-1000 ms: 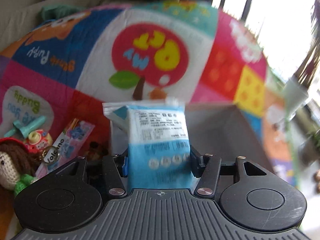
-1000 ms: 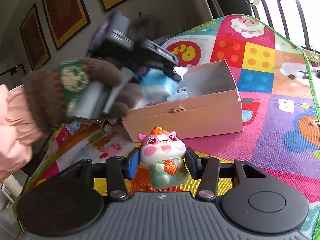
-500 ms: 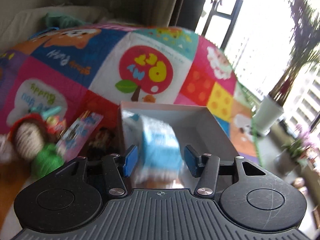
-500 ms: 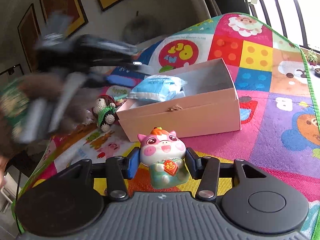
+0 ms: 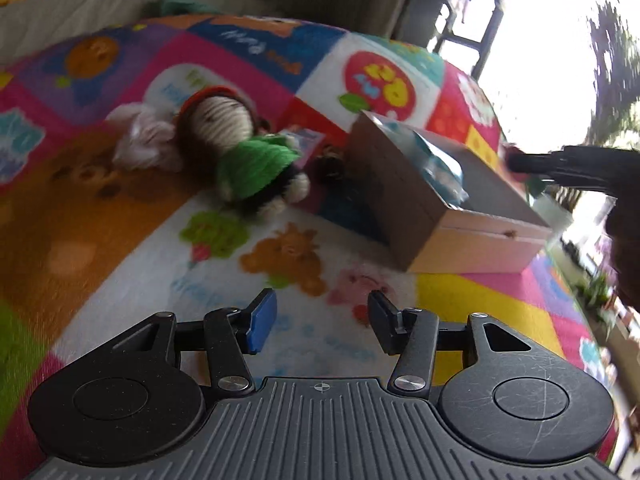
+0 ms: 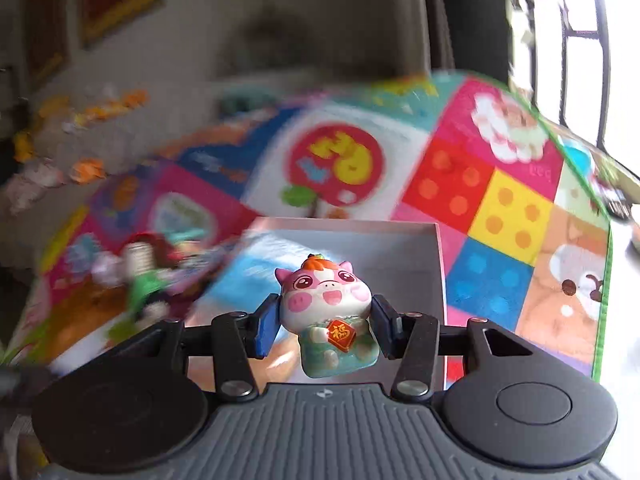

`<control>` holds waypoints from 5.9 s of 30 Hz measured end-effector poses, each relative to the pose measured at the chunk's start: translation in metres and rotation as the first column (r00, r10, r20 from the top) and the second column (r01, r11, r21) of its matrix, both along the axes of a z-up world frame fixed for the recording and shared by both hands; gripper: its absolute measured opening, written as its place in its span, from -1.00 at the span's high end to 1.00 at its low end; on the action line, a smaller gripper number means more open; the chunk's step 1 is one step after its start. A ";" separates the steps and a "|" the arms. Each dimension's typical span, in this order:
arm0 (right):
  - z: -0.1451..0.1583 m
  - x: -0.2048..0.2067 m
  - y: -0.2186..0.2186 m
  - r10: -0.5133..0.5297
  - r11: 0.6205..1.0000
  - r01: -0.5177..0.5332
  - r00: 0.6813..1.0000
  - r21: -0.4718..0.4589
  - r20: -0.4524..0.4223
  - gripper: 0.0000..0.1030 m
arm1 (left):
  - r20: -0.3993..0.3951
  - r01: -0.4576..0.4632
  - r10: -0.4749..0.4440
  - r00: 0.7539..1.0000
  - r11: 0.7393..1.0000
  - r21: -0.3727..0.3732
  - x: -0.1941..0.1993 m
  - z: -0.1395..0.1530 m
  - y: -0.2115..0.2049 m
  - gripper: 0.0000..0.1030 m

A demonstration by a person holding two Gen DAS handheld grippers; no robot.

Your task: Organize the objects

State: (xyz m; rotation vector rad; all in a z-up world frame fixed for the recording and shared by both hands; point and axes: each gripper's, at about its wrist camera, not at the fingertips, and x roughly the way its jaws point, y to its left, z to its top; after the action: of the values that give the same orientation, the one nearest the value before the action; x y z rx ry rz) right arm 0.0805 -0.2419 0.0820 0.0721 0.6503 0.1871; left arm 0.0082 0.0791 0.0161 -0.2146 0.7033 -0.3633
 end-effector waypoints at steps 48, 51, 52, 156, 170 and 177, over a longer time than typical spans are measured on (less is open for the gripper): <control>-0.066 0.031 0.197 0.317 0.881 -0.423 0.861 -0.214 -0.398 0.54 | -0.153 -0.084 0.040 0.987 0.953 -0.292 0.137 -0.010 0.068 0.02; -0.054 -0.011 0.178 0.357 0.874 -0.442 0.866 -0.203 -0.350 0.56 | -0.197 -0.078 0.015 0.980 0.946 -0.314 0.127 -0.013 0.056 0.02; -0.047 -0.023 0.170 0.364 0.877 -0.439 0.872 -0.196 -0.327 0.56 | -0.211 -0.066 -0.003 0.977 0.945 -0.321 0.124 -0.014 0.052 0.03; -0.090 -0.143 -0.030 -0.103 0.949 0.084 0.994 0.304 0.047 -0.86 | -0.099 0.307 -0.292 0.951 0.916 0.259 -0.088 0.012 -0.115 0.06; -0.058 -0.143 0.050 0.100 0.994 -0.103 0.992 0.031 0.071 -0.86 | 0.076 -0.196 0.192 0.978 0.979 0.050 -0.119 0.045 0.053 0.06; -0.010 -0.109 0.157 0.383 0.924 -0.382 0.922 -0.030 0.051 -0.63 | 0.026 -0.340 0.342 0.939 0.938 -0.068 -0.120 0.030 0.113 0.06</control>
State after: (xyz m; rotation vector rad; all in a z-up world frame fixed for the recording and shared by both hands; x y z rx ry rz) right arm -0.0283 -0.0848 0.0718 -0.0808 0.6058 0.5597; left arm -0.1117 0.1925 0.0462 -0.3828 0.6046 -0.0566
